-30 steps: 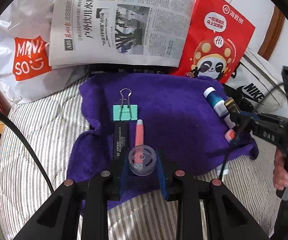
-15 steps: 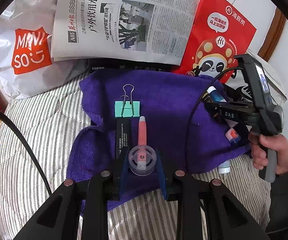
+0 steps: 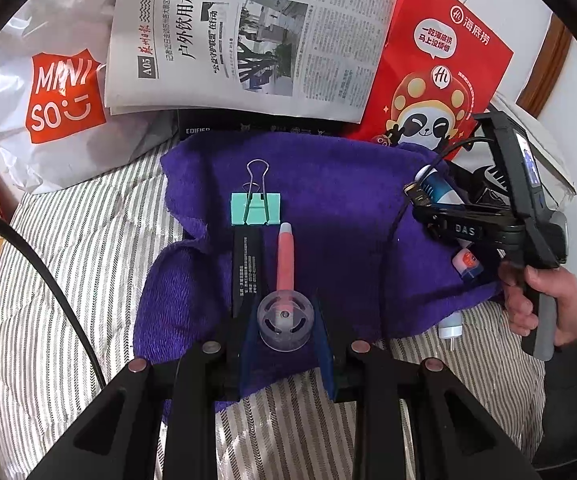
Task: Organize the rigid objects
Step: 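Lower the black-gold tube onto the towel beside the blue-white bottle and open the right gripper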
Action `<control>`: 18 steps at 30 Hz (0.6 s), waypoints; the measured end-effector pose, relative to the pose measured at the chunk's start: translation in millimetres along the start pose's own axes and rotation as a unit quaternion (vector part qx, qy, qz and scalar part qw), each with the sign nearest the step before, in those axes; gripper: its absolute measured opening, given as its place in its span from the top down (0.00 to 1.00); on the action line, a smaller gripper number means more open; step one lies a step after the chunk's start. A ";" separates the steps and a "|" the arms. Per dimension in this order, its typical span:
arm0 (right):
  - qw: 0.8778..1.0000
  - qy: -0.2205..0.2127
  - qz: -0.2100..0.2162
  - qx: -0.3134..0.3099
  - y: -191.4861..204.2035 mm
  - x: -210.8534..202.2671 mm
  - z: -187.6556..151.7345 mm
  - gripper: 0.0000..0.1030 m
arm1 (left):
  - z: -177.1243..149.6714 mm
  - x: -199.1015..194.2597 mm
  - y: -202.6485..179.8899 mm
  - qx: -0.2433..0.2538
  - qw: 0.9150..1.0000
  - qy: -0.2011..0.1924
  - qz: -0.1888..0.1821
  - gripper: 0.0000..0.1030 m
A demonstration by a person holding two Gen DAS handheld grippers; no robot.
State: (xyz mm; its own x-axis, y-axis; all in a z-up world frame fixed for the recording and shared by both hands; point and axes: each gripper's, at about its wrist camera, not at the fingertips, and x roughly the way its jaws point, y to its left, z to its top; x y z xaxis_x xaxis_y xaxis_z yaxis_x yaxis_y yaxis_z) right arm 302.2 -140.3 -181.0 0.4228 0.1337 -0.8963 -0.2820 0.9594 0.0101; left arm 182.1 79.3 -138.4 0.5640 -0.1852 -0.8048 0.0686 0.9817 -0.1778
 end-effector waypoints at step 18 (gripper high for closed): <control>0.998 -0.057 0.010 -0.001 -7.9 -105.5 -70.6 0.71 | 14.6 14.2 -10.2 -0.012 1.000 -0.013 -0.018 0.75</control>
State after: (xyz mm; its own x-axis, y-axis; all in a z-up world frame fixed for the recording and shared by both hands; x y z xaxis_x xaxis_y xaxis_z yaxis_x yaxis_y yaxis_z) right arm 199.0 -179.6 -117.9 0.5122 0.1812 -0.8395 -0.2933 0.9556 0.0273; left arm 201.4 67.3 -139.7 0.5821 -0.2180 -0.7833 0.0693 0.9732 -0.2194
